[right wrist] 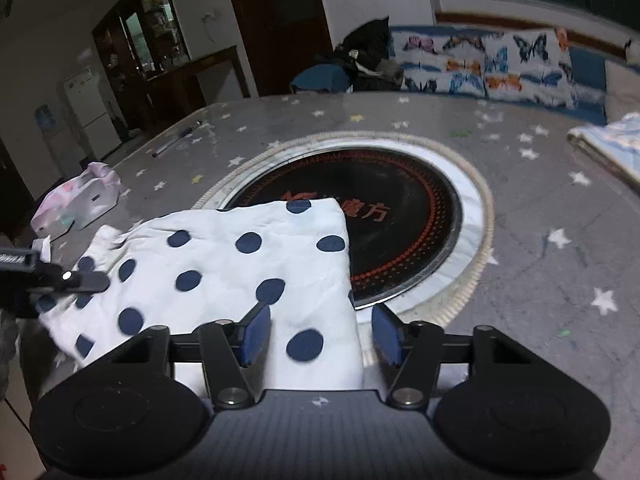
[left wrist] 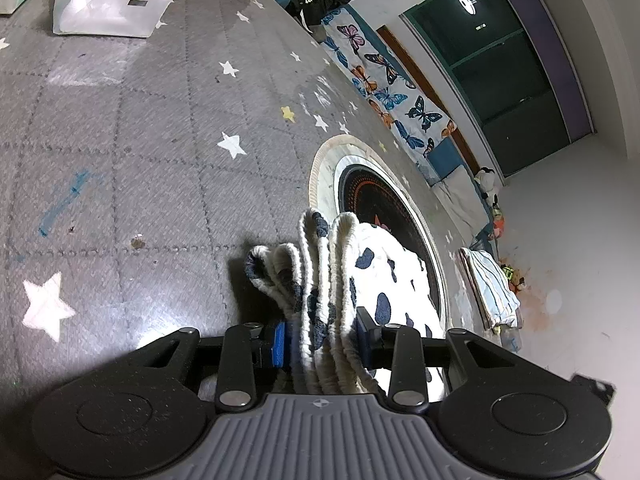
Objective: Fold clothes
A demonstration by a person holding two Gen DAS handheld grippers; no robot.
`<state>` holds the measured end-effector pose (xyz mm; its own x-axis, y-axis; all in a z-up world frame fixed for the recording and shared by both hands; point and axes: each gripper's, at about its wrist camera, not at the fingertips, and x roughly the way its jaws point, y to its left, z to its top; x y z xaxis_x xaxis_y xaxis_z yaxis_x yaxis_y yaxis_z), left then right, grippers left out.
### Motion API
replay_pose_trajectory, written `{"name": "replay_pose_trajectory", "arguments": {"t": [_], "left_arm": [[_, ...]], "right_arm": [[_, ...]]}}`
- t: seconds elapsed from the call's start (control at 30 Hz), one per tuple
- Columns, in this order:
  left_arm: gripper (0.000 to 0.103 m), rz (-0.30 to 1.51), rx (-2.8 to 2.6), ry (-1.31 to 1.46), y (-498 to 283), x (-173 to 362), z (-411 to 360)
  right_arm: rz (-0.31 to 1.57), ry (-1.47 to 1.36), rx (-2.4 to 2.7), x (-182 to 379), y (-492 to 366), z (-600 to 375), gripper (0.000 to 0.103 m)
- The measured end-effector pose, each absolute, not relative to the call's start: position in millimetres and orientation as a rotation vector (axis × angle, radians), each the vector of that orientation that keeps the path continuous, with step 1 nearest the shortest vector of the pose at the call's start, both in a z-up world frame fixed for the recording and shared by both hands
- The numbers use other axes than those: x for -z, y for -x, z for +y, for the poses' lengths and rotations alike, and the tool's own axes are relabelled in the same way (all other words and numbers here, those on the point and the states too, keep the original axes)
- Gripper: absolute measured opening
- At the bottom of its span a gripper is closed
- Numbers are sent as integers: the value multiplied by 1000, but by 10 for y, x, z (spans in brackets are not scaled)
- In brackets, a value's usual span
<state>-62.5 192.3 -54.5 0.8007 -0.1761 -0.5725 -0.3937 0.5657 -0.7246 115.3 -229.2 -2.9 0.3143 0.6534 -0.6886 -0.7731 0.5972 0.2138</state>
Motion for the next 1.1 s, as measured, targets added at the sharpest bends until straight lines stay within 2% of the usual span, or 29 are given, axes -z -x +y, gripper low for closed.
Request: {"name": "replay_pose_trajectory", "arguments": {"t": [0.27, 0.33, 0.4, 0.47, 0.6, 0.8, 0.87, 0.93, 1.0, 1.1], "left_arm": [[36, 671, -149, 928, 577, 501, 1885], [36, 677, -155, 905, 564, 482, 1862], [36, 681, -160, 884, 553, 466, 1842], [36, 685, -163, 870, 549, 455, 1829], [36, 688, -173, 846, 546, 438, 1795], [35, 691, -182, 818, 538, 419, 1755], [34, 692, -189, 801, 532, 404, 1734], [32, 694, -196, 784, 526, 390, 1713], [30, 691, -200, 763, 521, 355, 1686], [30, 682, -200, 726, 512, 277, 1631]], "right_arm": [[849, 154, -965, 135, -1181, -2144, 41], [849, 143, -964, 132, -1172, -2154, 32], [850, 127, -959, 123, -1174, -2180, 28], [845, 121, -949, 116, -1174, -2194, 28], [839, 101, -930, 129, -1216, -2212, 39], [849, 76, -951, 152, -1222, -2223, 40], [854, 75, -965, 153, -1194, -2213, 32], [849, 70, -973, 144, -1164, -2205, 17], [837, 49, -968, 117, -1137, -2221, 11], [814, 25, -969, 59, -1105, -2275, 9]]}}
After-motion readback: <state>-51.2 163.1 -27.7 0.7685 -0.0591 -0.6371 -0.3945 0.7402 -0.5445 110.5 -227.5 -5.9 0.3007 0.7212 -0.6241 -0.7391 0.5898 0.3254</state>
